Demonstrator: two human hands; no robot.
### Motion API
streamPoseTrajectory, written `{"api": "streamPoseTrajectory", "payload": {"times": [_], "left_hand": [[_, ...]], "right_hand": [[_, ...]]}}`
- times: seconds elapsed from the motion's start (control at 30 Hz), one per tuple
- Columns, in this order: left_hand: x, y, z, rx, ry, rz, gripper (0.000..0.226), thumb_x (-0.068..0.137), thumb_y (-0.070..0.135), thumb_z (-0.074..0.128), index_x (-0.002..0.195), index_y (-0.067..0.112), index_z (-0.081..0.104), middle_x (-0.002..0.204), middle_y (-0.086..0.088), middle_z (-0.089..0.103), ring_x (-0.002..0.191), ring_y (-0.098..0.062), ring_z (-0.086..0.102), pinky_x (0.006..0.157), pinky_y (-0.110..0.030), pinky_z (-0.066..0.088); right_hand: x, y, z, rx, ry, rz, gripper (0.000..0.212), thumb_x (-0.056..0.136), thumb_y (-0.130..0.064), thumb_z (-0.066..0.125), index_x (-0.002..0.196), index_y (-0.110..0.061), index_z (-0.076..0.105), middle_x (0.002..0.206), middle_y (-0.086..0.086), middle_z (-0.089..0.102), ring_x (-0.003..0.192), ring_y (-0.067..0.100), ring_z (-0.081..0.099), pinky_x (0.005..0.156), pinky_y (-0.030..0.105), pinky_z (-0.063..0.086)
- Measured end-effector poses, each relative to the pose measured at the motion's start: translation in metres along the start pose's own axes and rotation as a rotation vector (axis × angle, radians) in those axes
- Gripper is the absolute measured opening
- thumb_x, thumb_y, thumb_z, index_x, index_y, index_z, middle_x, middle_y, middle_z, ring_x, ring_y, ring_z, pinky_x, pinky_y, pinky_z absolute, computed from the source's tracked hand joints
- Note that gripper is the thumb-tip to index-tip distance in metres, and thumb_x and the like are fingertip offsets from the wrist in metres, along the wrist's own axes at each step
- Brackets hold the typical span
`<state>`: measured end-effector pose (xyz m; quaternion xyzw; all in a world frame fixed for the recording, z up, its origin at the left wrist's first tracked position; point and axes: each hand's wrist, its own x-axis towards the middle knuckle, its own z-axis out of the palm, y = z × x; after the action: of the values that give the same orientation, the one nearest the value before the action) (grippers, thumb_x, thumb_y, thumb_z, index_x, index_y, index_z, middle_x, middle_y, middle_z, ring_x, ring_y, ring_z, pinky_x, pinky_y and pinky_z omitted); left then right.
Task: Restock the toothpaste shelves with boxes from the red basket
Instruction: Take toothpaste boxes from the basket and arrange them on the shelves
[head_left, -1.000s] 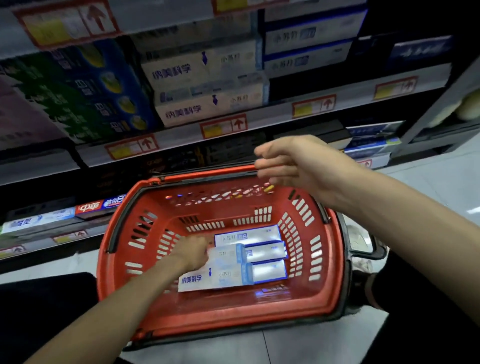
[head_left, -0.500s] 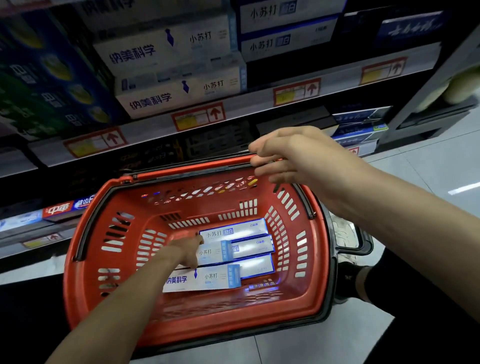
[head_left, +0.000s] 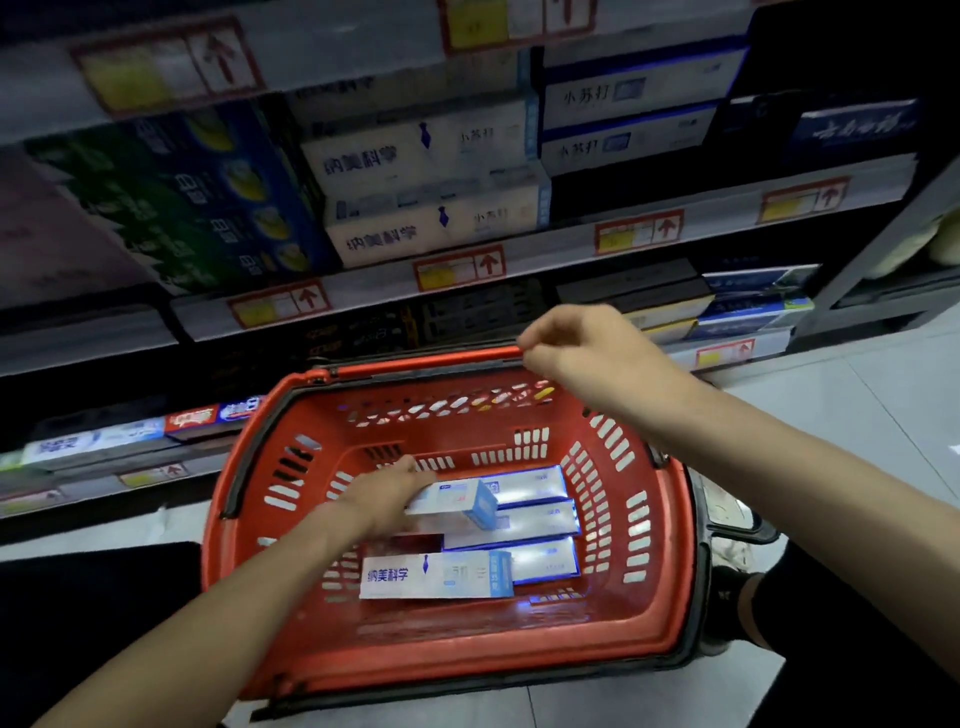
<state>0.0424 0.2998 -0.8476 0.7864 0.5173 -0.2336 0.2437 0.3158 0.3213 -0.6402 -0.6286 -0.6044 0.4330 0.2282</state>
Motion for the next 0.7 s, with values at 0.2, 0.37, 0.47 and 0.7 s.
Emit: {"api": "streamPoseTrajectory", "payload": {"times": [0.2,0.37,0.47,0.7], "left_hand": [[-0.069,0.025,-0.108,0.014,0.215,0.053,0.061,0.078,0.057,0.076,0.125,0.033,0.046,0.123,0.004,0.066,0.112,-0.027,0.062,0.074,-0.037,0.044],[-0.116,0.038,-0.148,-0.435,0.427,0.146,0.056,0.067,0.052,0.076,0.117,0.043,0.053,0.107,0.020,0.070,0.099,-0.006,0.069,0.085,-0.042,0.056],[-0.128,0.045,-0.164,-0.601,0.500,0.214,0.058,0.075,0.037,0.085,0.128,0.046,0.061,0.117,0.025,0.071,0.108,0.005,0.066,0.096,-0.035,0.055],[-0.149,0.026,-0.186,-0.948,0.796,0.073,0.029,0.088,0.031,0.077,0.116,0.027,0.073,0.106,0.010,0.077,0.100,0.000,0.070,0.092,-0.026,0.056]], "right_hand": [[0.004,-0.003,0.008,-0.210,-0.121,-0.035,0.064,0.075,-0.045,0.086,0.132,-0.027,0.061,0.120,-0.004,0.067,0.111,0.017,0.066,0.102,0.040,0.053],[-0.010,-0.020,0.010,-0.033,-0.230,-0.100,0.058,0.076,-0.030,0.090,0.126,-0.016,0.064,0.112,0.002,0.074,0.095,0.009,0.071,0.090,0.032,0.059],[-0.018,-0.029,0.006,0.126,-0.126,-0.153,0.040,0.077,-0.024,0.090,0.105,-0.007,0.067,0.096,0.014,0.076,0.088,0.032,0.074,0.081,0.048,0.061],[-0.011,-0.041,-0.018,0.497,-0.039,-0.148,0.040,0.076,-0.030,0.083,0.110,-0.011,0.072,0.102,0.013,0.079,0.093,0.033,0.077,0.084,0.043,0.062]]}}
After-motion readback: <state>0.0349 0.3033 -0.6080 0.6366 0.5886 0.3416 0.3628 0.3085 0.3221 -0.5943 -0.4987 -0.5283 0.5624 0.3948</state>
